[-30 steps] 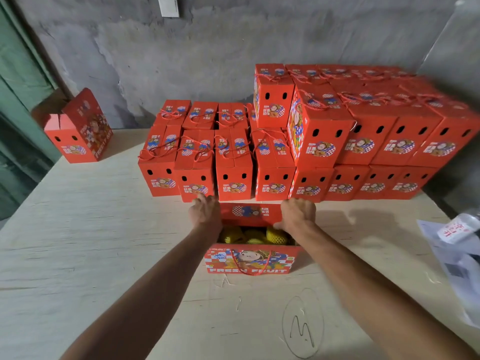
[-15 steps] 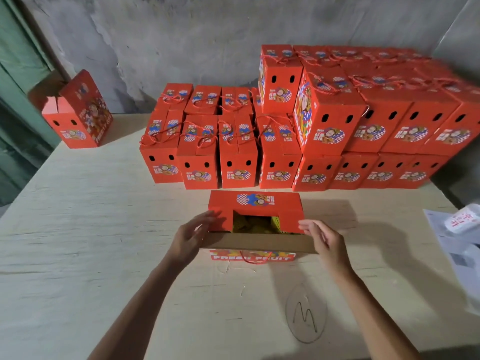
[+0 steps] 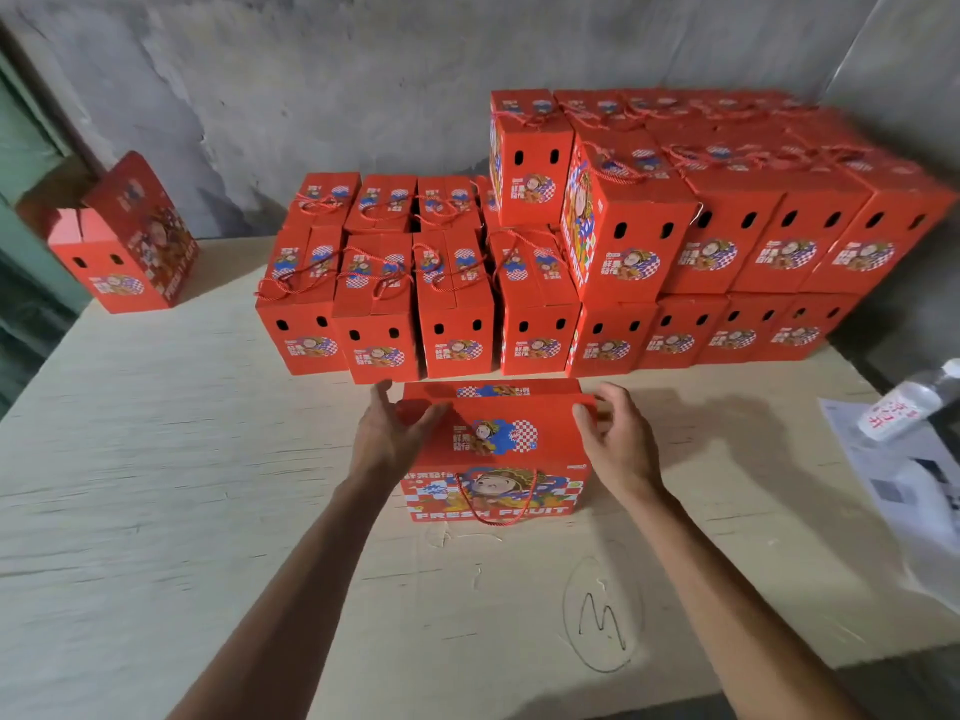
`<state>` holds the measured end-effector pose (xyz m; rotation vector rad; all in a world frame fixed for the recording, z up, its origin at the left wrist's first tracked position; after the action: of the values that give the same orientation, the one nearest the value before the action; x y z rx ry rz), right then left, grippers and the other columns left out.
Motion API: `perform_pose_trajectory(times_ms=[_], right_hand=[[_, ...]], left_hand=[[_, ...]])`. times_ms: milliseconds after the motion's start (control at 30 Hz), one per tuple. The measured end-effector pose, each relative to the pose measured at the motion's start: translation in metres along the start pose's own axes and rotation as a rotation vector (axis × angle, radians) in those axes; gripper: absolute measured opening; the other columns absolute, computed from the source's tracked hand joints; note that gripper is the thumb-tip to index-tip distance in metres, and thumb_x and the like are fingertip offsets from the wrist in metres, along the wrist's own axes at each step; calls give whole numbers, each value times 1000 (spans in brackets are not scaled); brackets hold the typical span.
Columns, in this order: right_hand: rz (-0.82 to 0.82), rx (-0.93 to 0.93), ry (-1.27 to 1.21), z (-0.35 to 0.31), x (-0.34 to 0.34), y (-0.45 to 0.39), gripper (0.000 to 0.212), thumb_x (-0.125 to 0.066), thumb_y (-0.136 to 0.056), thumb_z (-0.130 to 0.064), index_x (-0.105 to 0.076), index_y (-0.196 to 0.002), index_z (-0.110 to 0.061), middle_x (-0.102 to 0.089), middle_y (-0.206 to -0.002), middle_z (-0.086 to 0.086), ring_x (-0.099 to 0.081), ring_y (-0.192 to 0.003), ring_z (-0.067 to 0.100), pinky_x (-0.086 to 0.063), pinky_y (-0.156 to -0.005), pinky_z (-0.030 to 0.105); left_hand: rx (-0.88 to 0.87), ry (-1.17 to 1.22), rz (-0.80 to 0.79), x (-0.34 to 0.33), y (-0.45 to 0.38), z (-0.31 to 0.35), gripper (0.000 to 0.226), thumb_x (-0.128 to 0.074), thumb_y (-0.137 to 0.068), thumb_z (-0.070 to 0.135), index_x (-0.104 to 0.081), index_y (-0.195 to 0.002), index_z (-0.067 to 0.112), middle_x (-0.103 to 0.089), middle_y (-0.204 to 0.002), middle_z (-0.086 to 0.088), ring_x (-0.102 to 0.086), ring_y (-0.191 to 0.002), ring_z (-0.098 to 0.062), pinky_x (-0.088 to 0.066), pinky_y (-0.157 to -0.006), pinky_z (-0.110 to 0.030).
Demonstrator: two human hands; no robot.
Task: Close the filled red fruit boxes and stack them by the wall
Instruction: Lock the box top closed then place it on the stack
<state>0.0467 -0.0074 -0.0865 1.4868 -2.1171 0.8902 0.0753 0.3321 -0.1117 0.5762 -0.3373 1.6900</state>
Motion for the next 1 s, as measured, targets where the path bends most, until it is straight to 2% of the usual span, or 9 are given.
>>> perform_pose_trajectory(times_ms=[100, 233, 267, 300, 333, 400, 600, 767, 1000], right_hand=[[34, 209, 208, -29, -27, -11, 25, -64, -101, -30, -72, -112, -9, -72, -110, 4, -65, -101, 19, -56, -85, 34], [93, 233, 408, -27, -48, -9, 23, -62, -101, -26, -73, -90, -9, -65, -92, 5, -58, -86, 20, -52, -76, 37], [129, 254, 440, -29, -48, -9, 22, -62, -100, -26, -71, -87, -10, -63, -88, 4, -56, -82, 20, -51, -73, 37], [149, 286, 466, -31, -48, -9, 22, -62, -99, -26, -69, -85, -11, -61, -85, 3, -55, -80, 19, -50, -72, 36], [149, 318, 491, -33, -50, -10, 23, -61, -100, -27, -68, -85, -12, -61, -84, 2, -54, -79, 18, -49, -73, 36], [121, 366, 529, -36, -55, -11, 23, -60, -101, -29, -67, -85, -14, -60, -83, 0, -53, -79, 16, -50, -75, 36], [107, 376, 526, -44, -61, -13, 24, -56, -103, -28, -64, -86, -14, -59, -82, 0, -55, -79, 18, -51, -73, 36], [49, 282, 445, -36, -66, -24, 28, -55, -105, -32, -66, -88, -13, -67, -87, 2, -61, -82, 18, -53, -78, 36], [67, 298, 455, -42, -70, -42, 37, -62, -103, -32, -74, -75, -11, -72, -71, 0, -64, -61, 16, -51, -58, 29]], left_hand=[[-54, -361, 102, -22, -2, 17, 58, -50, -98, 63, -60, -125, 13, -65, -123, -8, -58, -113, -29, -46, -104, -49], [-228, -609, 167, -51, 11, 22, 36, -36, -108, 42, -53, -130, 19, -50, -141, -10, -37, -139, -33, -10, -126, -52], [-288, -620, 151, -58, 11, 24, 34, -37, -107, 38, -53, -129, 19, -51, -140, -10, -40, -137, -32, -11, -127, -51], [-345, -616, 135, -62, 11, 27, 33, -36, -106, 37, -54, -125, 17, -55, -131, -10, -46, -127, -30, -23, -123, -50], [-388, -587, 132, -63, 11, 30, 33, -34, -105, 37, -55, -118, 16, -58, -120, -9, -50, -112, -27, -37, -113, -47], [-403, -485, 165, -57, 10, 31, 27, -38, -106, 35, -56, -105, 14, -58, -104, -6, -48, -94, -23, -47, -94, -44], [-392, -385, 242, -50, 11, 29, 35, -39, -103, 39, -60, -94, 12, -62, -96, -6, -53, -90, -25, -49, -84, -42], [-370, -406, 267, -51, 5, 29, 26, -50, -103, 31, -59, -89, 12, -63, -92, -5, -50, -86, -23, -48, -80, -41], [-347, -422, 231, -57, -11, 29, 22, -57, -100, 32, -61, -83, 18, -65, -88, 2, -44, -81, -12, -45, -82, -38]])
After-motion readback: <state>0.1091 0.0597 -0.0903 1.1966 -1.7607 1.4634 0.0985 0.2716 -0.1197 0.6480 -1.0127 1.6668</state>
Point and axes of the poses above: each hand's wrist, its own y-axis away from the middle knuckle, its own x-axis out of the back of the hand, z = x × y, the point moved 10 cm from there along -y, towards the middle knuckle
